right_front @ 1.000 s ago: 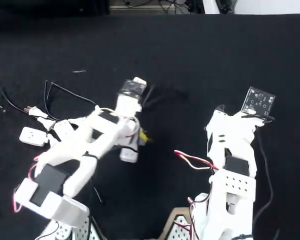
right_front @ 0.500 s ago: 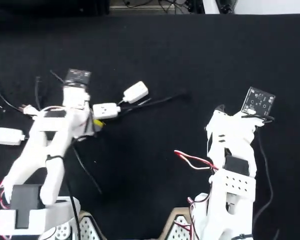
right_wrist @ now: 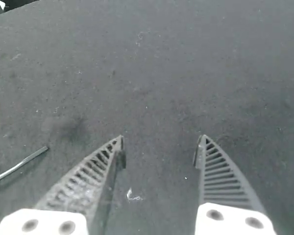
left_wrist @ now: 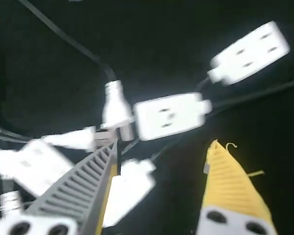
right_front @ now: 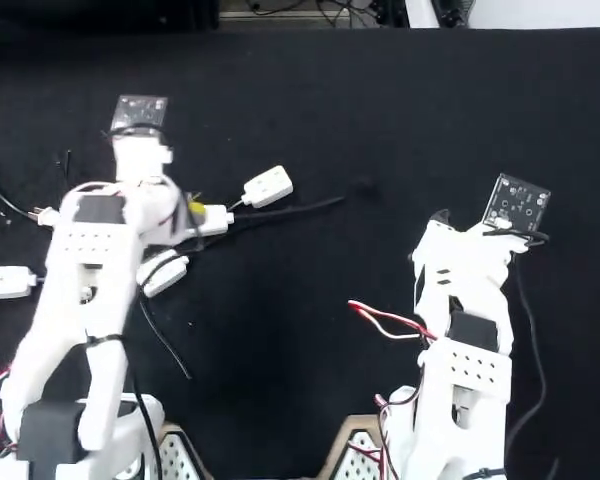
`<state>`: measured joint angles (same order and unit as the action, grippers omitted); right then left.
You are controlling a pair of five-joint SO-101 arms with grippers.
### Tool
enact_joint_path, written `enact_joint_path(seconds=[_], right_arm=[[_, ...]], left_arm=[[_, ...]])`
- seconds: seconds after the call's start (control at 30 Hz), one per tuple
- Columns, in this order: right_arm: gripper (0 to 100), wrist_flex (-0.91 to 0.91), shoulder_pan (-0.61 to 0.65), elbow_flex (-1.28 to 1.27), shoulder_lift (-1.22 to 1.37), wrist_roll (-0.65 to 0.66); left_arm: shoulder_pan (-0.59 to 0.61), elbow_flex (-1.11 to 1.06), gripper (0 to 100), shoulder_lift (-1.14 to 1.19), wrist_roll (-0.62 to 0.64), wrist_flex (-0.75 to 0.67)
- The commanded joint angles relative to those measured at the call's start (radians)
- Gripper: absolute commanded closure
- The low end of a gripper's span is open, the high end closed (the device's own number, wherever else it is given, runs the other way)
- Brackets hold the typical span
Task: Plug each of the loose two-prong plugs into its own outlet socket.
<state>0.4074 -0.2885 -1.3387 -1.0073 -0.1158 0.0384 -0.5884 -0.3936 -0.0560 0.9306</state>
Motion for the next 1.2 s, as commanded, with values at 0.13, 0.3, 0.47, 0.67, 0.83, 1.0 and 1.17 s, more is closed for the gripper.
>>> enact_joint_path(seconds=[0.13,0.3,0.47,0.67,0.83,1.0,1.17], right_arm=[[77.6,-0.025,-0.018,0.028,-0.035,-0.008],[77.6,-0.025,-0.018,0.027,-0.035,-0.006],[77.6,-0.025,-0.018,0.027,-0.035,-0.005],[77.6,-0.025,-0.018,0.027,-0.035,-0.003],[77.6,-0.025,-0.018,0.027,-0.035,-0.003],[77.6,-0.025,-0.018,0.027,-0.035,-0.003],[77.6,-0.025,-0.018,0.027,-0.035,-0.005]], left_arm=[[-0.219,-0.068,71,0.163,0.23,-0.319],[-0.229,-0.031,71,0.292,0.173,-0.393],[-0.213,0.027,71,0.416,-0.077,-0.388],[-0.096,0.128,71,0.512,-0.307,-0.25],[0.025,0.188,71,0.52,-0.445,-0.163],[0.147,0.191,71,0.528,-0.568,-0.157],[0.236,0.189,71,0.526,-0.635,-0.161]])
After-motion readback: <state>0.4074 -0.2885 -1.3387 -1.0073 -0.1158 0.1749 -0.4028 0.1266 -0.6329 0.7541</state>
